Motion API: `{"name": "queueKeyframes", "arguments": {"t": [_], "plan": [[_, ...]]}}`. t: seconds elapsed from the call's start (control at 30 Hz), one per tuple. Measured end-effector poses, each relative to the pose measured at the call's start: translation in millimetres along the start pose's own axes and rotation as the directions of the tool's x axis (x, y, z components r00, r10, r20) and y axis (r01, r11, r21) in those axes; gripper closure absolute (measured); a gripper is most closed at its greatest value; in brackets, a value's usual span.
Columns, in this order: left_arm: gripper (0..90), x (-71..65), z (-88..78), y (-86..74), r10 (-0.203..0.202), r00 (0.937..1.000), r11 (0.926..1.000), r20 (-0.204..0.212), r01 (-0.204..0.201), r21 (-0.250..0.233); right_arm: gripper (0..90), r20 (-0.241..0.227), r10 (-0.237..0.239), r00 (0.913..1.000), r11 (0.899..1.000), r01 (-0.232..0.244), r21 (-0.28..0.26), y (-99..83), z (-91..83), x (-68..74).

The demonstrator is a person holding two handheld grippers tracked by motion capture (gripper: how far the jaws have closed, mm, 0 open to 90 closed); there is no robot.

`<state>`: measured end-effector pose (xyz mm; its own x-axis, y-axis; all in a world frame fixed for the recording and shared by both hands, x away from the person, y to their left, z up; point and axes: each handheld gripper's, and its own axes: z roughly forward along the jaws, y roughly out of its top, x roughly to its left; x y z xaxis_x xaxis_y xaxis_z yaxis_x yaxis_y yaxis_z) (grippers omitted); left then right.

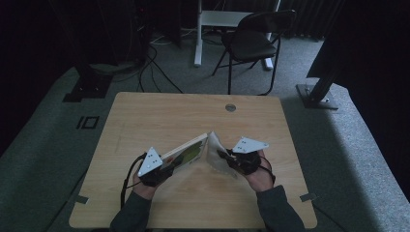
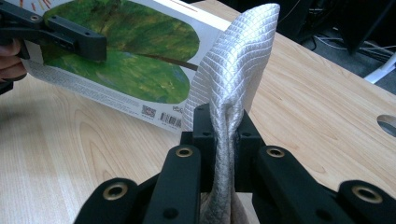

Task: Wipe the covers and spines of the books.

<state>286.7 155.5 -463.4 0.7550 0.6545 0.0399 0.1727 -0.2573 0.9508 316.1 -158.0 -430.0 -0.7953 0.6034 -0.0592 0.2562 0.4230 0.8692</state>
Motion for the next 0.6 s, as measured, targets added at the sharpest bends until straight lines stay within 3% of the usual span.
{"name": "queueKeyframes", "arguments": {"t": [0.6], "plan": [[78.1, 0.7, -2.1, 1.5, -0.004, 1.0000, 1.0000, -0.004, 0.004, -0.009, 83.7, 0.008, 0.018, 0.9998, 1.000, -0.018, 0.015, -6.5, 1.4, -4.2]]}}
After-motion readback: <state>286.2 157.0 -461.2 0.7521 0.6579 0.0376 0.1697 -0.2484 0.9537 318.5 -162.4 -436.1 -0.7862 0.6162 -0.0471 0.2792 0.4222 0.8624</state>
